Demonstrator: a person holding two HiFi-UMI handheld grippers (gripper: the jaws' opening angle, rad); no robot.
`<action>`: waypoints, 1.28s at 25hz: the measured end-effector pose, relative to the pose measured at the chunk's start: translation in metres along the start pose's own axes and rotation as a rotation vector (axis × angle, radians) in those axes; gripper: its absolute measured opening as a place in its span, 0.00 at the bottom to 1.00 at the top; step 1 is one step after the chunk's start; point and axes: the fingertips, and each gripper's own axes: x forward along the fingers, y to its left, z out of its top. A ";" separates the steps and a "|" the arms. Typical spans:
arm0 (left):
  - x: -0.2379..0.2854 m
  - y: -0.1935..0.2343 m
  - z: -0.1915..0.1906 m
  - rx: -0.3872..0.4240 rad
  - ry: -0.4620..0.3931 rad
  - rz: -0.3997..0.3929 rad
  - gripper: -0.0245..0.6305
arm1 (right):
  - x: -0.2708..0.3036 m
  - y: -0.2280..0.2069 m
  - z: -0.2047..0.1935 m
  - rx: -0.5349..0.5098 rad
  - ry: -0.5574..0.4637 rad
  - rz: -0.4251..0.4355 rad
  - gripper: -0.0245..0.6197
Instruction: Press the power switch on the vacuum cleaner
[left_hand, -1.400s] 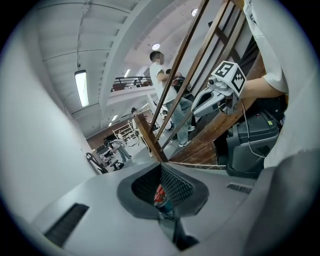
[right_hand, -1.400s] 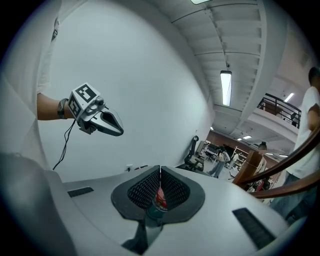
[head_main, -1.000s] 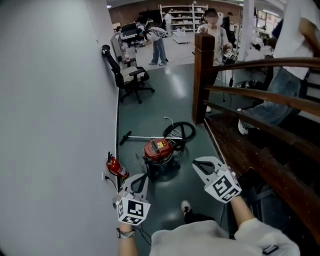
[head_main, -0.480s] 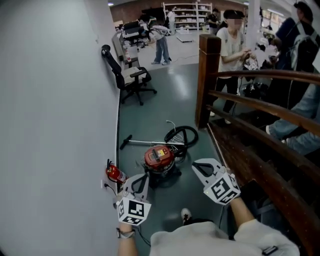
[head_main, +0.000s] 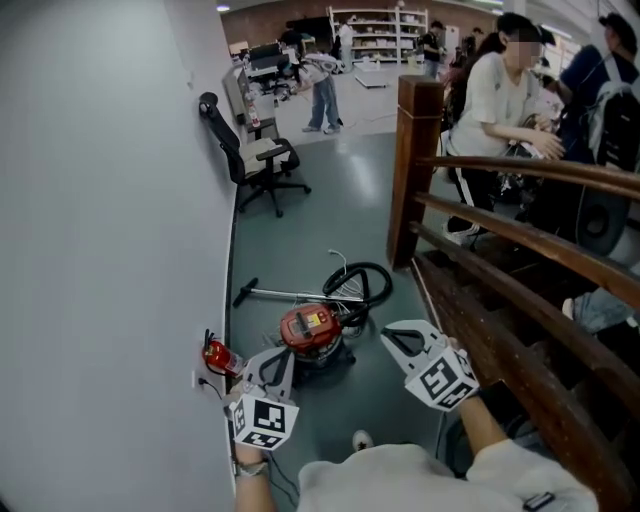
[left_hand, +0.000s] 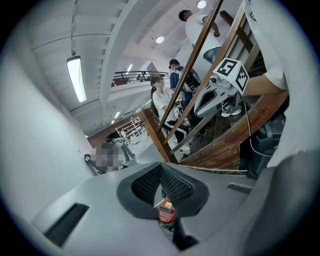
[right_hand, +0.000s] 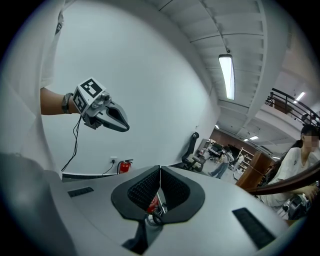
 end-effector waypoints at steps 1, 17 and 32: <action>0.004 -0.001 0.002 -0.001 0.001 0.003 0.04 | 0.000 -0.004 -0.001 0.005 -0.003 0.003 0.08; 0.027 -0.018 0.014 -0.001 0.022 -0.001 0.04 | -0.007 -0.018 -0.017 0.043 -0.018 0.018 0.08; 0.085 0.006 0.008 0.011 -0.013 -0.088 0.04 | 0.030 -0.053 -0.032 0.040 0.039 -0.034 0.08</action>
